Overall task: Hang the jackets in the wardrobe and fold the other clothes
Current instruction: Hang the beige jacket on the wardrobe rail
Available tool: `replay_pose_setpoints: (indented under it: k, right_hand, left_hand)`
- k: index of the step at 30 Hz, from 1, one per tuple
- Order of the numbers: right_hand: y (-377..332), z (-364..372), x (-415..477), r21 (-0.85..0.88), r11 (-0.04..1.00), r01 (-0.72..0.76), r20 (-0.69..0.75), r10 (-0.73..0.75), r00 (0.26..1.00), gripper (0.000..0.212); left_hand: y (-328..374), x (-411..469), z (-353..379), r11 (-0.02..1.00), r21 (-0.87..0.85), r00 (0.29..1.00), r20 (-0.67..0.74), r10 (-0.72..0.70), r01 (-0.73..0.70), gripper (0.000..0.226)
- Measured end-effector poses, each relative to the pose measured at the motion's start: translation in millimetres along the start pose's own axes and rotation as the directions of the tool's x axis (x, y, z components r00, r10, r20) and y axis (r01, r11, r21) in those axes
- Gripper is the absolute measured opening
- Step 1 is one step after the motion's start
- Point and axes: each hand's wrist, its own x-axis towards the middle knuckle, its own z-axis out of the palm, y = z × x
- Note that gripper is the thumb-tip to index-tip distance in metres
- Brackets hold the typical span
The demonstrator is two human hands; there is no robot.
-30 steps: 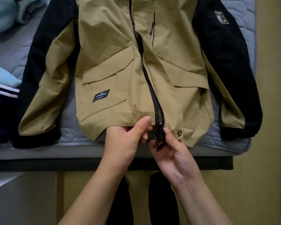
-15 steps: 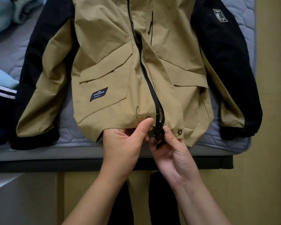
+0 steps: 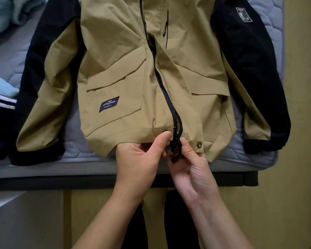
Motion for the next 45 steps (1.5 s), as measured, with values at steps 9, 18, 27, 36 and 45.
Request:
replay_pose_setpoints:
  k: [9,18,27,36,45]
  right_hand:
    - [1.9,3.0,2.7,-0.037,0.995,0.094,-0.301,-0.100,0.948,0.033]
    - [9.2,-1.2,8.6,-0.186,0.982,-0.024,-0.384,-0.051,0.922,0.030]
    - [-19.9,-2.1,-17.6,-0.862,0.359,-0.358,-0.427,-0.134,0.894,0.039]
    - [-15.9,3.0,-14.0,-0.552,-0.813,0.188,0.407,-0.066,0.911,0.016]
    - [-18.3,5.8,-4.7,-0.339,-0.917,0.212,0.410,0.059,0.910,0.029]
  left_hand:
    - [-19.2,0.0,-14.2,0.951,0.293,0.991,0.122,0.059,-0.093,0.021]
    - [-35.5,16.8,-20.3,0.911,0.375,0.946,0.195,-0.259,0.172,0.051]
    - [-33.2,18.3,-32.1,0.820,0.526,0.897,0.218,-0.385,0.224,0.051]
    - [-25.5,21.0,-37.0,0.783,0.600,0.895,0.241,-0.376,0.167,0.053]
    - [-30.5,17.8,-43.8,0.761,0.622,0.874,0.253,-0.416,0.182,0.052]
